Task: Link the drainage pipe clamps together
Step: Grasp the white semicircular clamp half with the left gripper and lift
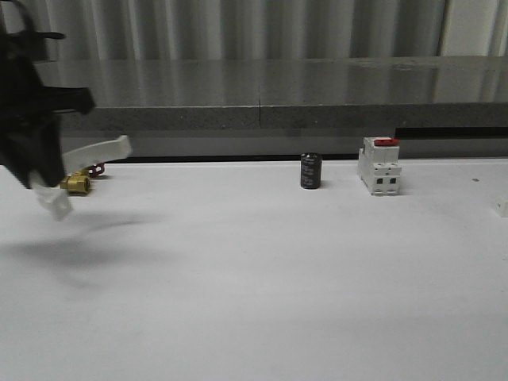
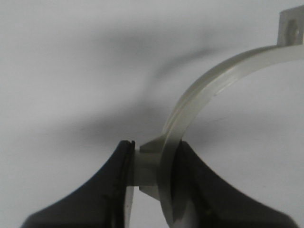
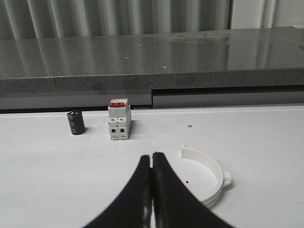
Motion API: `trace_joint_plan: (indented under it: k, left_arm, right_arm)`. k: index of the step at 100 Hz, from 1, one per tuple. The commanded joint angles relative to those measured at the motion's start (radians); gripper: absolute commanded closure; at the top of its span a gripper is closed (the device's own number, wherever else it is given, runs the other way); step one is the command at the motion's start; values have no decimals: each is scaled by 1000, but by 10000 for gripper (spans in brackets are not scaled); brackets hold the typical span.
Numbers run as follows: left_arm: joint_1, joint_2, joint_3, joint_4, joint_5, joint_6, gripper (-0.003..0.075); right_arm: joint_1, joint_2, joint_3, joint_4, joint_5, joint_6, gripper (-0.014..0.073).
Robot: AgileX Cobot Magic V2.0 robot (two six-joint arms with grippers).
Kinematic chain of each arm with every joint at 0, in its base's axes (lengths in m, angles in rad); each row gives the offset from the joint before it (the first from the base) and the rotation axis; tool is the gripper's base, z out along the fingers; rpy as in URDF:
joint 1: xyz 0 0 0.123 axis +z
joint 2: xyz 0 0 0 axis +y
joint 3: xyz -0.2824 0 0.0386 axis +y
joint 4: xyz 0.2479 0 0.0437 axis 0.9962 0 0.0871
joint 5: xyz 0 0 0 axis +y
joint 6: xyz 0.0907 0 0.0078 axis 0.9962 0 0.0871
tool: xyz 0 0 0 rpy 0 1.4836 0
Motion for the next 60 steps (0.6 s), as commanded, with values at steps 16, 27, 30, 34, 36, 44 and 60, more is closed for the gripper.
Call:
trace_joint_plan:
  k: [16,27,30,34,36,44,60]
  left_arm:
    - [-183,43,-50,3,-107,-161,741]
    - [-214,104,-97,56,-105,-259,740]
    - [-216,117,-109,66,-105,-278,741]
    - [-221,135,-126,71,-102,-289,741]
    - [-223,143,-134,71,-102,-294,741]
    - [-223,164,-153,71,-102,-309,740]
    - [-223,180,-154,75,-105,-328,740]
  right_arm:
    - [-3,-3,-20,-8,-88,-12,659]
    - [-3,-3,-20,-8,-88,-12,659]
    - [-3,-3,-20,-8,-88,-12,659]
    - [-3,-3,-20,-8,-88,-12,659]
    - [-3,-3,-20,-8,-88,-12,659]
    - [-3,-3,-20,-8,-88,-12,659]
    - [-3,-3,-20,-8,-88,-12,659]
